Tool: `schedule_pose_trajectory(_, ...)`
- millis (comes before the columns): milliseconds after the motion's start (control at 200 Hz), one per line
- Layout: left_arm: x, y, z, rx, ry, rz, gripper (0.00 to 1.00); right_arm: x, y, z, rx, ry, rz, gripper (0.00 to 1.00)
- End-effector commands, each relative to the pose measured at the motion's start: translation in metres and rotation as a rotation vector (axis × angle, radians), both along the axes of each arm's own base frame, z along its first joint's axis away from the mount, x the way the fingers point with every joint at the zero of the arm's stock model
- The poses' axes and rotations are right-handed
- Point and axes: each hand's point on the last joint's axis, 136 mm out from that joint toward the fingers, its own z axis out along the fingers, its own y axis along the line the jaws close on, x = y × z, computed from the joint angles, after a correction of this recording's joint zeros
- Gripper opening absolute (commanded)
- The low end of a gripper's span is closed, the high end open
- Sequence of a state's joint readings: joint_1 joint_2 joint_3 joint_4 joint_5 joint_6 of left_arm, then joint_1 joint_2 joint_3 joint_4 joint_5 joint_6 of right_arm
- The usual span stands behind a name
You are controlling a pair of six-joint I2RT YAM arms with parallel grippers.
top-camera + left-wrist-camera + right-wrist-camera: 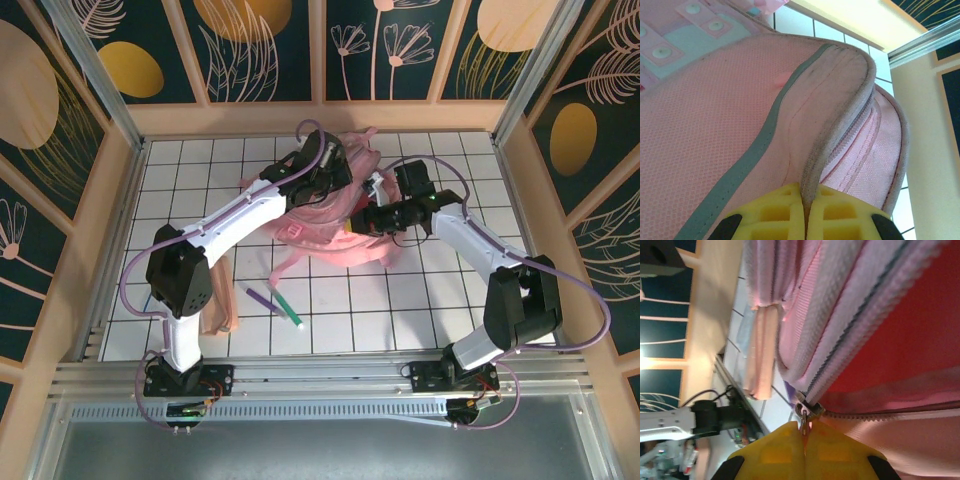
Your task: Pack the student bag
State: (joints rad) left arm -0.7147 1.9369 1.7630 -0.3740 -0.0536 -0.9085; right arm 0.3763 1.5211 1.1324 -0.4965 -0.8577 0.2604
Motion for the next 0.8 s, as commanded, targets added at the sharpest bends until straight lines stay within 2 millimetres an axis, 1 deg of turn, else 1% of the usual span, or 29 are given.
schedule_pose_trajectory(0, 0.043, 0.007, 0.088, -0.145, -0.274, 0.094, 0.0, -0.041, 0.001, 0.013, 0.037, 0.244, 0.035, 0.0)
schedule_pose_trajectory(40, 0.041, 0.006, 0.089, -0.133, -0.284, 0.073, 0.0, -0.037, -0.007, 0.005, -0.048, 0.209, 0.024, 0.0)
schedule_pose_trajectory(115, 0.038, 0.005, 0.095, -0.119, -0.306, 0.035, 0.0, -0.023, -0.034, -0.023, -0.305, 0.139, -0.026, 0.0)
schedule_pose_trajectory(150, 0.037, 0.007, 0.093, -0.109, -0.3, 0.038, 0.0, -0.02, -0.043, -0.032, -0.354, 0.138, -0.046, 0.0)
schedule_pose_trajectory(180, 0.036, 0.009, 0.092, -0.104, -0.293, 0.044, 0.0, -0.021, -0.044, -0.036, -0.352, 0.156, -0.05, 0.0)
schedule_pose_trajectory(210, 0.036, 0.01, 0.088, -0.102, -0.278, 0.052, 0.0, -0.023, -0.039, -0.036, -0.315, 0.181, -0.045, 0.0)
schedule_pose_trajectory(245, 0.035, 0.011, 0.082, -0.111, -0.254, 0.064, 0.0, -0.029, -0.029, -0.034, -0.259, 0.207, -0.032, 0.0)
schedule_pose_trajectory(295, 0.033, 0.007, 0.075, -0.145, -0.217, 0.062, 0.0, -0.035, -0.012, -0.029, -0.18, 0.213, -0.015, 0.0)
schedule_pose_trajectory(335, 0.032, 0.004, 0.07, -0.176, -0.18, 0.069, 0.0, -0.038, -0.001, -0.027, -0.132, 0.221, -0.034, 0.0)
schedule_pose_trajectory(390, 0.03, 0.002, 0.064, -0.223, -0.138, 0.087, 0.0, -0.035, 0.008, -0.026, -0.077, 0.228, -0.099, 0.0)
schedule_pose_trajectory(470, 0.028, 0.002, 0.064, -0.297, -0.116, 0.121, 0.0, -0.026, 0.012, -0.027, -0.019, 0.244, -0.237, 0.0)
schedule_pose_trajectory(520, 0.029, 0.004, 0.07, -0.336, -0.125, 0.141, 0.0, -0.021, 0.015, -0.027, 0.02, 0.254, -0.296, 0.0)
schedule_pose_trajectory(596, 0.033, 0.007, 0.084, -0.359, -0.157, 0.164, 0.0, -0.015, 0.02, -0.027, 0.064, 0.252, -0.342, 0.0)
schedule_pose_trajectory(701, 0.039, 0.006, 0.102, -0.383, -0.188, 0.18, 0.0, -0.009, 0.034, -0.023, 0.092, 0.233, -0.338, 0.0)
schedule_pose_trajectory(751, 0.041, 0.005, 0.11, -0.406, -0.199, 0.186, 0.0, -0.003, 0.035, -0.022, 0.092, 0.22, -0.357, 0.0)
schedule_pose_trajectory(766, 0.042, 0.006, 0.112, -0.411, -0.202, 0.19, 0.0, -0.007, 0.04, -0.022, 0.092, 0.216, -0.344, 0.0)
schedule_pose_trajectory(796, 0.043, 0.006, 0.116, -0.418, -0.207, 0.199, 0.0, -0.006, 0.043, -0.019, 0.098, 0.197, -0.349, 0.0)
